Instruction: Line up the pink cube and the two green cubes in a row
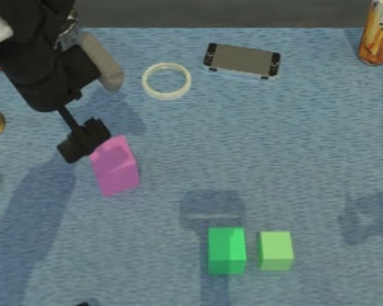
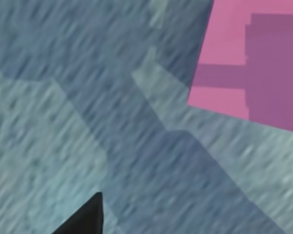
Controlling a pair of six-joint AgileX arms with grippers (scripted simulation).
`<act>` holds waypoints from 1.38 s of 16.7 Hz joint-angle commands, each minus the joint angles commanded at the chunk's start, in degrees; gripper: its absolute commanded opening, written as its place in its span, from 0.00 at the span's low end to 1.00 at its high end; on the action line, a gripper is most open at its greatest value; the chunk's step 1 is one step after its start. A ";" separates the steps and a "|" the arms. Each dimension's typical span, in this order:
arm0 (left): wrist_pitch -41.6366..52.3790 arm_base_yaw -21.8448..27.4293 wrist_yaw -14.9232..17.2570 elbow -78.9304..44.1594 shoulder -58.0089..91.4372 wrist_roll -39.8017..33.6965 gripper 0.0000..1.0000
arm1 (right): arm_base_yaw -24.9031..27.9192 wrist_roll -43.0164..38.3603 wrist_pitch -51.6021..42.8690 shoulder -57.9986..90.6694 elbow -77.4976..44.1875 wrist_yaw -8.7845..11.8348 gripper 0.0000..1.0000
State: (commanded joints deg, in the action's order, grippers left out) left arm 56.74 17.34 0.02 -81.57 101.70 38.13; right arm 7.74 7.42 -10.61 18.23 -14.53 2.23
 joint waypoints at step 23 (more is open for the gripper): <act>-6.69 3.37 0.16 -5.86 25.55 7.73 1.00 | -7.17 -7.42 10.61 -18.23 14.53 -2.23 1.00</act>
State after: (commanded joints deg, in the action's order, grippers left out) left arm 50.05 20.71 0.19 -87.43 127.25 45.85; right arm 0.57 0.00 0.00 0.00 0.00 0.00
